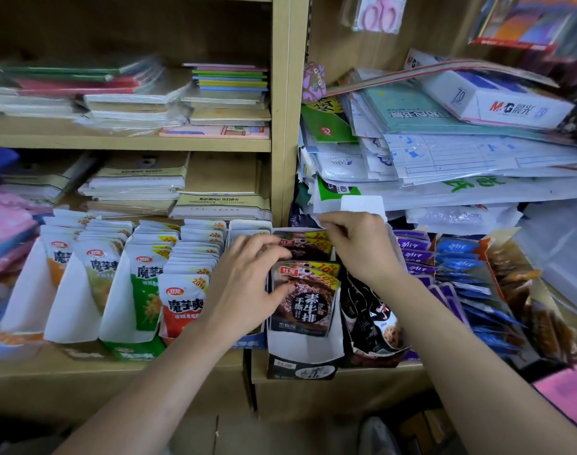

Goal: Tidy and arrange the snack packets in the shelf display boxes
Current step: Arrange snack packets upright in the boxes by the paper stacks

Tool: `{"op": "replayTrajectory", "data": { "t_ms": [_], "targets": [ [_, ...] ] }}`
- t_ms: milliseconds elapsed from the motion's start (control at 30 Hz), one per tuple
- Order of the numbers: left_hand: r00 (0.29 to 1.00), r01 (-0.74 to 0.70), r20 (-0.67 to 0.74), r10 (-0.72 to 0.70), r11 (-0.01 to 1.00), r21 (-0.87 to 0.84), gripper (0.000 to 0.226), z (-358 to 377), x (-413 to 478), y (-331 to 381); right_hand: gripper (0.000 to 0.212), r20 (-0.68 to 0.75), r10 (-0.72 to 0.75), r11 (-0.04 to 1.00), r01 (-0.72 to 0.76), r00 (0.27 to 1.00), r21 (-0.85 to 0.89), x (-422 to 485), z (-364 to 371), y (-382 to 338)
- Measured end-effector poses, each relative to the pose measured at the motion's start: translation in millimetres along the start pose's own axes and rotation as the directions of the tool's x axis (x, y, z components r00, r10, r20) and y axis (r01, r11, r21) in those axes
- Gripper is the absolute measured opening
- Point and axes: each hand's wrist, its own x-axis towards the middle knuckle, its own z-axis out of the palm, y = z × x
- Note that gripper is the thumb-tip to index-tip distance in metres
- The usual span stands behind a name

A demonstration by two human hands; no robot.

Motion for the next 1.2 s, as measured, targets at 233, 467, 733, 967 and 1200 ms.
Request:
{"op": "replayTrajectory", "data": {
  "t_ms": [233, 467, 733, 967, 1200],
  "targets": [
    [0.998, 0.056, -0.042, -0.054, 0.997, 0.062, 0.069, 2.3, 7.9, 2.6, 0.037, 0.17, -0.131, 0.991, 0.135, 0.977, -0.014, -36.4, -18.1, -2.3],
    [0.99, 0.132, -0.049, -0.129, 0.99, 0.057, 0.079, 5.3, 13.8, 7.0, 0.069, 0.409, -0.093, 0.844, 0.29, 0.908, -0.451, -47.1, -6.8, 10.5],
    [0.995, -0.032, 0.092, 0.026, 0.997, 0.065, 0.06, 2.7, 3.4, 7.5, 0.066, 0.398, -0.098, 0.902, 0.25, 0.912, -0.352, -45.5, -6.6, 9.1],
    [0.999, -0.036, 0.002, 0.036, 0.999, -0.019, 0.053, -8.6, 0.9, 2.8, 0.046, 0.229, -0.165, 0.972, 0.197, 0.959, -0.125, -54.9, -23.5, 11.1],
    [0.995, -0.091, -0.057, 0.087, 0.993, -0.072, 0.038, -16.2, -2.4, 11.3, 0.028, 0.047, -0.171, 0.985, 0.172, 0.984, -0.021, -58.3, -47.1, 18.6]
  ]
}}
